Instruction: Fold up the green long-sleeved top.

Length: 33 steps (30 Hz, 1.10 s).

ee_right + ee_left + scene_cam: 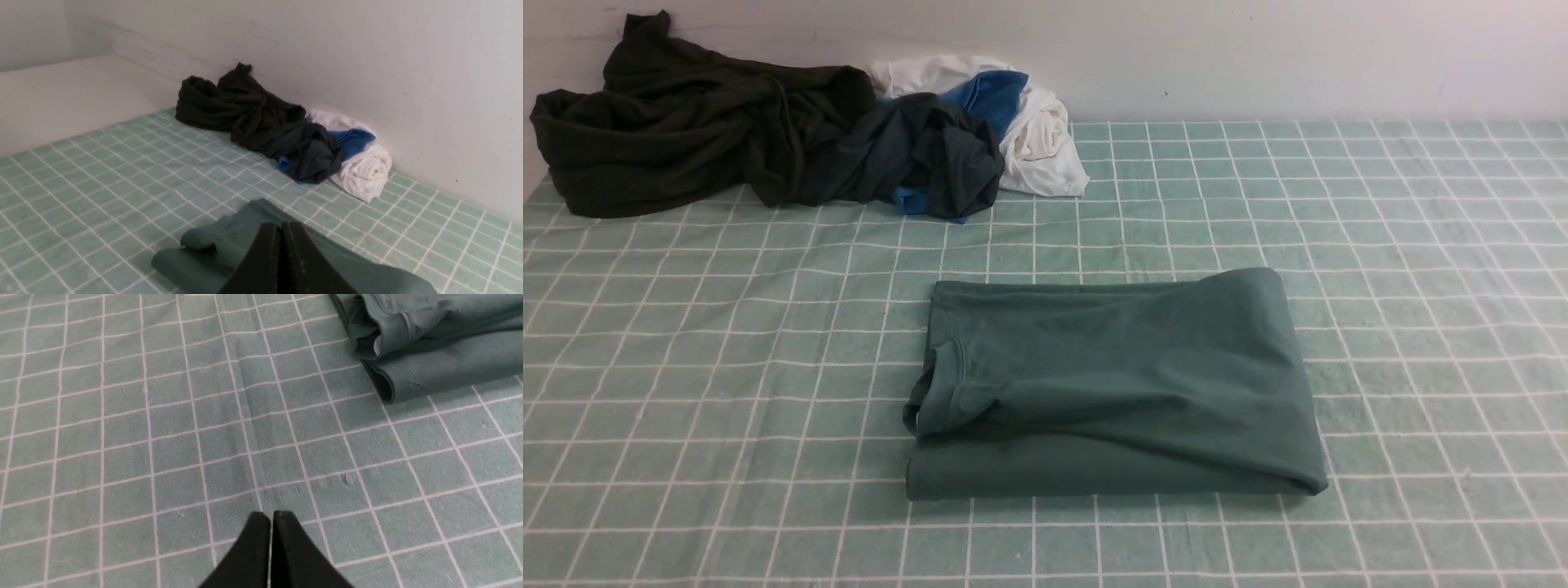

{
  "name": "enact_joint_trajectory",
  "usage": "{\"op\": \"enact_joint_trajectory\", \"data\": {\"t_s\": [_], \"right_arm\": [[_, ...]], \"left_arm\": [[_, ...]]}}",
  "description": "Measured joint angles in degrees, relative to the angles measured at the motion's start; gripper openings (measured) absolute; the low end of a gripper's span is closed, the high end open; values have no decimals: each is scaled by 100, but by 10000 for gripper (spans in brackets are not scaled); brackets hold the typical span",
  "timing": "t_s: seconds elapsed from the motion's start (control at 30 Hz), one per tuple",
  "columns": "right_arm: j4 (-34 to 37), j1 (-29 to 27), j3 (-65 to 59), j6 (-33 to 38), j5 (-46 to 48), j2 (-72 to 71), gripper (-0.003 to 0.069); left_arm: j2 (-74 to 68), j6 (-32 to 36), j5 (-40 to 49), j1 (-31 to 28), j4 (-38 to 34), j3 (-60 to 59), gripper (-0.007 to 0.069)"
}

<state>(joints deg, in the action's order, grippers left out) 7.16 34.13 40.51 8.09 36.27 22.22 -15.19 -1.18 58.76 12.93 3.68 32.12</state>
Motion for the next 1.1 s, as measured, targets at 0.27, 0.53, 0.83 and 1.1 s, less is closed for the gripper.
{"op": "enact_joint_trajectory", "data": {"t_s": [0.27, 0.53, 0.83, 1.1], "right_arm": [[455, 0, -585, -117, -317, -32, -13], [630, -89, -2072, -206, -2250, -283, -14], [466, -1771, -3941, -1014, -3350, -1580, -14], [-664, -3590, -4203, -1999, -2210, -2284, -14]], "left_arm": [[0, 0, 6, 0, -15, 0, -3], [0, 0, 6, 0, -22, 0, -3], [0, 0, 6, 0, -22, 0, -3], [0, 0, 11, 0, -22, 0, -3]]}}
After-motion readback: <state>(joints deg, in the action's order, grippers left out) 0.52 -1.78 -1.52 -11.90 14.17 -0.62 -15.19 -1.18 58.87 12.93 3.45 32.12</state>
